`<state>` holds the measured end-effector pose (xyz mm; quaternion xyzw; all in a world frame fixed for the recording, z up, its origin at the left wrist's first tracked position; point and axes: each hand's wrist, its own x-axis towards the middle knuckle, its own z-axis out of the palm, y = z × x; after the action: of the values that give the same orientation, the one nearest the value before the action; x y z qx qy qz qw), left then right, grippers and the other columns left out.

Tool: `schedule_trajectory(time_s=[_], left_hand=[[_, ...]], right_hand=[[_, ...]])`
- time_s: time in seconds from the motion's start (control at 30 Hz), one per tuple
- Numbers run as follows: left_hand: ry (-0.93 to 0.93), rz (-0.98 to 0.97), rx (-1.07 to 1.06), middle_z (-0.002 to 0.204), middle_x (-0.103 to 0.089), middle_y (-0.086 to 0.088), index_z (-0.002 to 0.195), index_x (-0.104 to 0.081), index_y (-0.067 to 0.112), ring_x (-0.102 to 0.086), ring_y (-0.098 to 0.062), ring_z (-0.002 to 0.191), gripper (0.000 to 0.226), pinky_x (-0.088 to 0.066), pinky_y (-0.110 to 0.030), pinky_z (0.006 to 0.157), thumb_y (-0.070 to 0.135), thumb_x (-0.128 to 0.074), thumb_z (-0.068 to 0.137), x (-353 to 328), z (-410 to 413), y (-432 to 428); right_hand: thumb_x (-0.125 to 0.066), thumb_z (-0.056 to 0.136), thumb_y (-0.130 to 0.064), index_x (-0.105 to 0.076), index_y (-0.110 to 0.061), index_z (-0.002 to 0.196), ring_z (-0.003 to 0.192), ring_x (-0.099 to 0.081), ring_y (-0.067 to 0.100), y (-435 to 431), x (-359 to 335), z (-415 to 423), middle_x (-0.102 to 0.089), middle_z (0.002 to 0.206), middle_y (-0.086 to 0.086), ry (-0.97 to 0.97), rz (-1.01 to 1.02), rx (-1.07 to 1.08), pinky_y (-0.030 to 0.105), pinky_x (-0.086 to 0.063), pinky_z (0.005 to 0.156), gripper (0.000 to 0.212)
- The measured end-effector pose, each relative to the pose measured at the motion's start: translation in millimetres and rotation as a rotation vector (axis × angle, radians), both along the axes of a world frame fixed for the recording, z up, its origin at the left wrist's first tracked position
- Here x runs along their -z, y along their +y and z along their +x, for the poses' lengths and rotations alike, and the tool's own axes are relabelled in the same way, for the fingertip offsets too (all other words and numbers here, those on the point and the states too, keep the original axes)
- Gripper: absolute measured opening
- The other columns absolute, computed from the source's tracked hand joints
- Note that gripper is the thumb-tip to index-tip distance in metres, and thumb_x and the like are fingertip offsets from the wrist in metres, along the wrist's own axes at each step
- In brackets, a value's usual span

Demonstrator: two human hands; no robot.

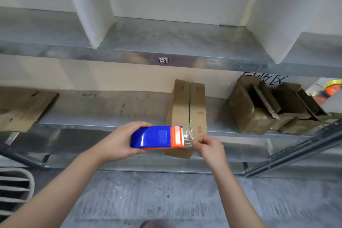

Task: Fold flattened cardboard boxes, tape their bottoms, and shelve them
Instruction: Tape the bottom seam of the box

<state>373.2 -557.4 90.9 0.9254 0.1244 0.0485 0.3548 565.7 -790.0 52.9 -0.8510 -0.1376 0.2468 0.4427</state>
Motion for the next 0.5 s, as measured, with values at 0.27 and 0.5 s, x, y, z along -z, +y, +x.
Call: schedule_trajectory(time_s=[0.27,0.5], left_hand=[[0.124,0.077,-0.048,0.127,-0.051,0.026,0.125,-0.044,0.046,-0.048,0.009,0.117,0.073,-0.037,-0.011,0.097,0.024,-0.086,0.069,-1.1,-18.1,50.8],[0.125,0.07,-0.036,0.129,-0.046,0.03,0.121,-0.04,0.053,-0.043,0.011,0.119,0.071,-0.031,-0.004,0.095,0.026,-0.084,0.072,10.2,0.3,52.0]], right_hand=[[-0.071,0.086,-0.024,-0.066,-0.012,0.075,0.073,-0.068,0.019,-50.0,14.2,40.3,-0.071,0.081,0.002,0.045,0.005,0.176,0.047,-0.058,0.082,0.017],[-0.067,0.09,-0.017,-0.067,-0.008,0.082,0.089,-0.064,0.023,-46.4,27.0,54.0,-0.067,0.091,0.008,0.086,0.048,0.196,0.032,-0.059,0.068,0.012]])
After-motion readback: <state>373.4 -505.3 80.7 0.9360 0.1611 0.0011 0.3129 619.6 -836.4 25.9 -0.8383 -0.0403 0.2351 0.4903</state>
